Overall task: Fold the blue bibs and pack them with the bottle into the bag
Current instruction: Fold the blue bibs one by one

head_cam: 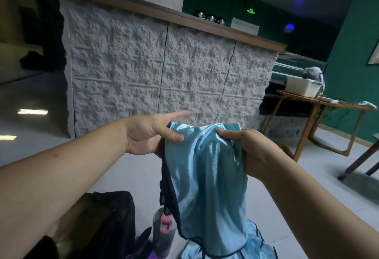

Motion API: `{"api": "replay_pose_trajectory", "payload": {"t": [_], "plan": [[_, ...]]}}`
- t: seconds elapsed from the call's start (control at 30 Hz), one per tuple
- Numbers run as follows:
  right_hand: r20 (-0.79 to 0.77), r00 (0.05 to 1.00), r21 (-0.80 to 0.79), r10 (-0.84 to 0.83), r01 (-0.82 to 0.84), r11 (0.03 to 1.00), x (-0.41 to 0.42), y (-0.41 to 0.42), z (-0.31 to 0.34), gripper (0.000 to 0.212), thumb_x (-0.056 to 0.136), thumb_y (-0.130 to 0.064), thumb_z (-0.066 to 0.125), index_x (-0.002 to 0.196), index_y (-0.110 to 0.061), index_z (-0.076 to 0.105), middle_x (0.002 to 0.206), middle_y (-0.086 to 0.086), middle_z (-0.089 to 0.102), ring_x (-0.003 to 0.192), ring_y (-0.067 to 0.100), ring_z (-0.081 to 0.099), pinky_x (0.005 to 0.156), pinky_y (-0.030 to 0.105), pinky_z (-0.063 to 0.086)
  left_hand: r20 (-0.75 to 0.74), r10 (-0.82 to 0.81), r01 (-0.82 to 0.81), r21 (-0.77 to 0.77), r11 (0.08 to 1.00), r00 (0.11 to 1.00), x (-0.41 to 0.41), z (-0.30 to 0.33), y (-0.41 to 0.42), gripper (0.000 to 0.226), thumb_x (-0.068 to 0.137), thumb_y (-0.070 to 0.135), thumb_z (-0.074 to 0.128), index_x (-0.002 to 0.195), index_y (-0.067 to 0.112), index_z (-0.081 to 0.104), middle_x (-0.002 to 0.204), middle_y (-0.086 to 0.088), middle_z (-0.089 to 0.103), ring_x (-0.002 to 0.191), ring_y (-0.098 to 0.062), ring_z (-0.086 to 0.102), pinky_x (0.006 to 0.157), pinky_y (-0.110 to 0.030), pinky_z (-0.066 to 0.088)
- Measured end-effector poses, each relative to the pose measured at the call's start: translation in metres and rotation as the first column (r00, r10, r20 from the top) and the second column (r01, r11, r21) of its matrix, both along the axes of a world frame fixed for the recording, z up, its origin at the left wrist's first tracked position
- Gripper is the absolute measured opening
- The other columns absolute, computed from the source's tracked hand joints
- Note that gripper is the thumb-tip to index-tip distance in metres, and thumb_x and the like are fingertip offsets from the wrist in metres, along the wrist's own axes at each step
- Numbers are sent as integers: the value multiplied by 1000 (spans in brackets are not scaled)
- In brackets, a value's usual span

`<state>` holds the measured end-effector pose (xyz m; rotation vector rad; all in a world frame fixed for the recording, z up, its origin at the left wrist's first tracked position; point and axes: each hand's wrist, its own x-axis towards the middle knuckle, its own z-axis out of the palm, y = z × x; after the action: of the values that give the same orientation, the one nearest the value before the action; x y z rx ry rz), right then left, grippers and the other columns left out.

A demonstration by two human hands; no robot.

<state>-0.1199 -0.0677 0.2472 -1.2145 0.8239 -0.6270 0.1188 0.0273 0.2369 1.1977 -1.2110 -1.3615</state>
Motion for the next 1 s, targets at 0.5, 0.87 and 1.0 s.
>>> {"api": "replay_pose_trajectory", "payload": {"t": [0.5, 0.87, 1.0], "plan": [[-75, 997, -132, -30, 20, 991, -8, -6, 2, 44, 71, 3, 78, 111, 17, 68, 108, 33, 72, 83, 36, 73, 71, 42, 64, -28, 211, -212, -27, 977, 977, 6, 3, -3, 43, 98, -5, 57, 130, 21, 70, 125, -24, 70, 108, -31, 69, 103, -44, 54], [-6, 970, -118, -243, 241, 963, -8, -13, 3, 36, 73, -2, 87, 99, 18, 71, 88, 26, 74, 70, 34, 72, 64, 42, 64, -21, 333, -333, -73, 940, 943, -8, 2, -12, 22, 98, -8, 55, 105, 4, 73, 98, -21, 74, 83, -28, 71, 84, -41, 60], [-111, 949, -110, -295, 283, 953, -9, -14, 1, 27, 71, -4, 89, 86, 11, 73, 70, 18, 71, 56, 30, 69, 55, 39, 61, -50, 362, -365, -101, 925, 931, -15, 5, -12, 21, 98, -9, 55, 98, 4, 71, 88, -19, 74, 77, -27, 72, 72, -36, 63]]}}
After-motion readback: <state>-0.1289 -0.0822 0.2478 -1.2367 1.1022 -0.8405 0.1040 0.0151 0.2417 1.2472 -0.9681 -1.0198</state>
